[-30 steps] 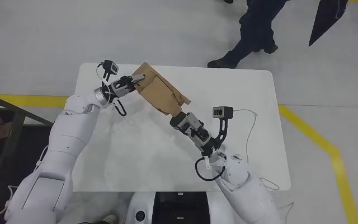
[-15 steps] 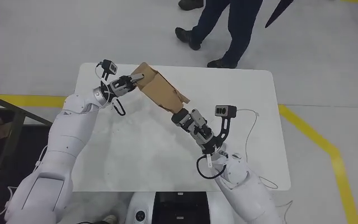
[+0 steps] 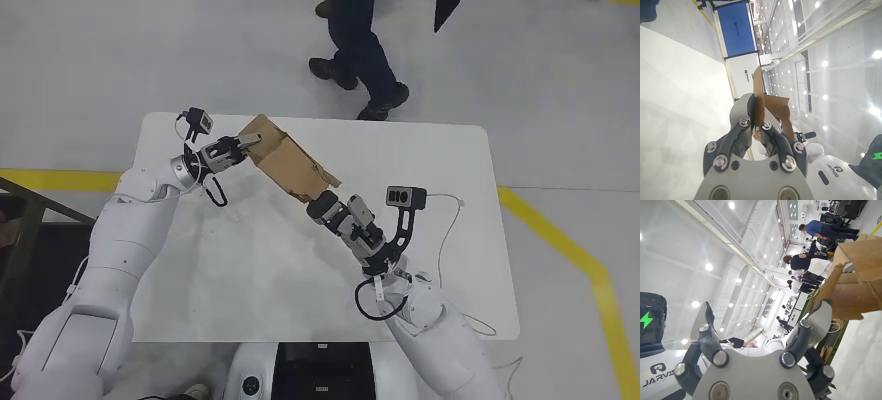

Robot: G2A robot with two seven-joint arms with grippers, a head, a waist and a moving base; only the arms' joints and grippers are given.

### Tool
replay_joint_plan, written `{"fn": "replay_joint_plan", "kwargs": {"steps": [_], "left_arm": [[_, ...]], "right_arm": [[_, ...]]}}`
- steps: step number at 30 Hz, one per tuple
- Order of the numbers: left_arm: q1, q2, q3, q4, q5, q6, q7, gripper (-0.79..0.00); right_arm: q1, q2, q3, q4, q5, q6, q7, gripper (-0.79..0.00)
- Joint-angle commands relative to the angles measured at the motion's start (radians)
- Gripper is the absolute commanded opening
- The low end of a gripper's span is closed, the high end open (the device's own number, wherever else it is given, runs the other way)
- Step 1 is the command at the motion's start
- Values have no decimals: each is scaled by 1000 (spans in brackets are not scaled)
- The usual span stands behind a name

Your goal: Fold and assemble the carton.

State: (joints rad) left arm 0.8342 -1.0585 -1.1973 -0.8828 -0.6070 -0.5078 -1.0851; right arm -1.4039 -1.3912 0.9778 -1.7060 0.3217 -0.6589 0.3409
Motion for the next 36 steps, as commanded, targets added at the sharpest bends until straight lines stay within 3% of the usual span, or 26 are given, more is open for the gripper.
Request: {"fn": "replay_joint_plan", "kwargs": {"steps": [1,20,24,36], "left_arm": [[-1,-1,0,1,4,-1,1,-785],[24,-4,-21,-59,-23,33,-25,-785],[29,-2,-32,-72,-29,43,-23,-785],[43,-2,-53,-96,-38,65,-11,-785]], "right_arm": [[1,0,-1,-1,3,-1,7,0],[25,-8,-7,57,-99,26,-40,0],[28,-9,-11,66,-133,40,-51,-68],[29,-13,-28,88,-208,76,-69,-172]]}}
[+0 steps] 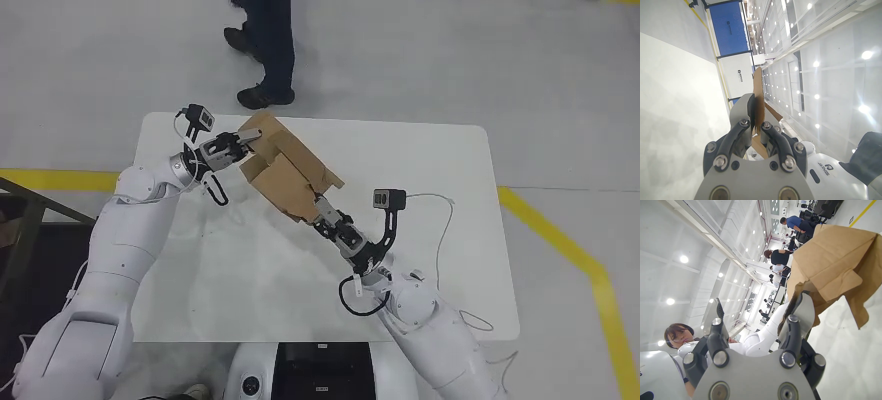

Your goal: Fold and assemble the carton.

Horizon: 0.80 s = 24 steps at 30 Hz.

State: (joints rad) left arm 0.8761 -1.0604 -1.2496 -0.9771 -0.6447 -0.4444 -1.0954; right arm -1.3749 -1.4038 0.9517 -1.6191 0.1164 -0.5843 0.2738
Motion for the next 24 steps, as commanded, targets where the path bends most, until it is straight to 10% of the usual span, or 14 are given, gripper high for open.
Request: {"fn": "replay_joint_plan", "kwargs": {"steps": [1,10,20,23,24], "left_arm": [[2,0,-3,-2,-3,2,0,-785],[16,0,-22,-11,-30,12,-13,-785],[34,3,-40,-33,-32,21,-35,-785],[38,7,-46,-38,-12,25,-48,-397],[39,8,-49,-38,-8,25,-49,-55]], "right_arm": [[1,-1,-3,4,-9,3,-3,-179],[0,-3,-10,18,-55,21,-21,-665],[-3,-4,-9,11,-84,28,-36,-785],[-6,-2,1,-5,-84,31,-38,-785],[-8,-1,5,-11,-82,34,-36,-785]]}}
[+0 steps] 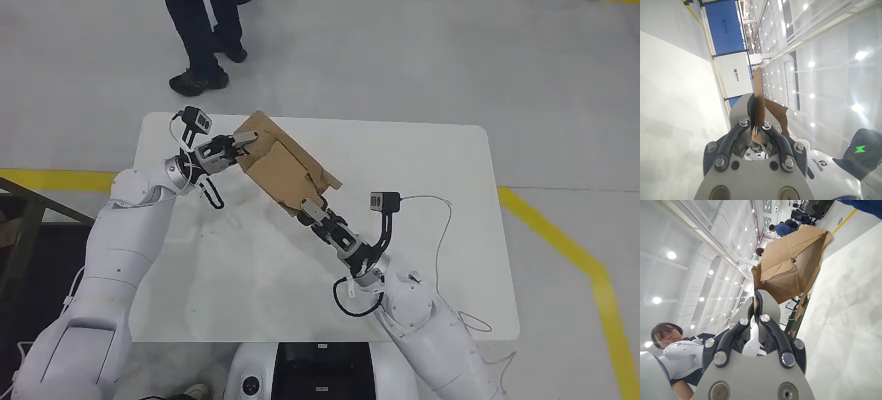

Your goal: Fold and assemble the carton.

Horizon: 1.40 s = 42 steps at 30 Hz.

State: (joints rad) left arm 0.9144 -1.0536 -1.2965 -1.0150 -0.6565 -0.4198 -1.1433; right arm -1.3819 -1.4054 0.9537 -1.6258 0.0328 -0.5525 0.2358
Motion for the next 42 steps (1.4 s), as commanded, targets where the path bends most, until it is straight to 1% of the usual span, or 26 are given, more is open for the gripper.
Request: {"fn": "replay_joint_plan", "kwargs": {"steps": [1,6,12,18,21,25,28,31,33,42], "left_arm": [[2,2,-5,-1,7,1,-5,0],[0,13,-35,-5,28,7,-35,0],[11,36,-111,-25,27,8,-95,0],[39,66,-202,-92,52,19,-173,0],[50,77,-222,-136,71,47,-219,0],[52,86,-221,-184,68,96,-321,0],[44,89,-210,-206,44,131,-387,0],[40,92,-173,-241,28,168,-393,0],[36,97,-150,-257,1,184,-393,0],[34,98,-149,-257,0,181,-393,0]], "right_arm": [[-2,2,9,-9,4,4,6,-785],[-3,10,40,-25,15,27,44,-785],[7,25,86,-29,34,80,155,-785],[23,44,146,-31,74,154,298,-785],[35,52,166,-33,104,198,370,-785],[59,61,179,-35,131,255,465,-785],[78,65,183,-34,135,282,505,-785],[94,67,182,-28,151,300,525,-785],[99,66,183,-24,164,293,506,-785],[99,66,183,-24,164,293,506,-785]]}}
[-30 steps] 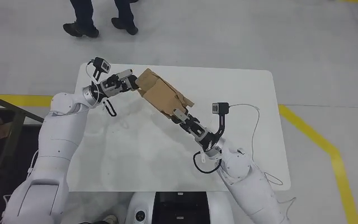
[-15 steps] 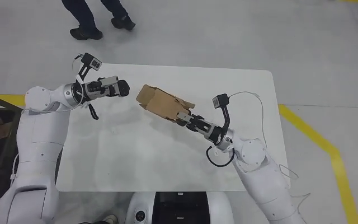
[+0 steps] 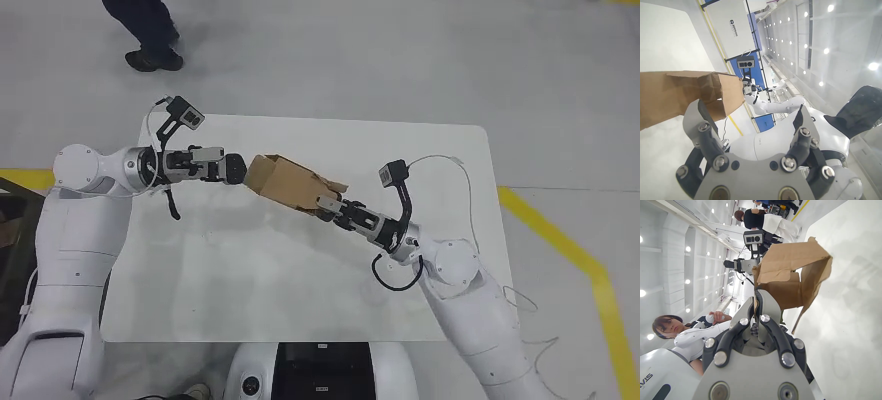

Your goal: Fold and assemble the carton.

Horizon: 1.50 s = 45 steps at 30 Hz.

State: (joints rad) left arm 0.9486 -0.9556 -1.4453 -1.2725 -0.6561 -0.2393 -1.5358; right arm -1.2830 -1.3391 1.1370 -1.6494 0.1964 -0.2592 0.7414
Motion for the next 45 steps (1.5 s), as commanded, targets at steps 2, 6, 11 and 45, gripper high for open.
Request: {"fn": "replay_joint_plan", "kwargs": {"steps": [2,6,11,45], "left_arm": [[0,0,0,0,0,0,0,0],[2,0,0,-1,1,2,8,0],[20,3,2,-31,37,5,62,0],[27,23,147,-33,-142,87,0,0]], "right_arm": [[0,0,0,0,0,0,0,-785],[-5,0,-4,-4,0,5,-8,-785],[0,3,-15,4,29,30,26,-785],[22,2,-77,39,165,35,38,-785]]}}
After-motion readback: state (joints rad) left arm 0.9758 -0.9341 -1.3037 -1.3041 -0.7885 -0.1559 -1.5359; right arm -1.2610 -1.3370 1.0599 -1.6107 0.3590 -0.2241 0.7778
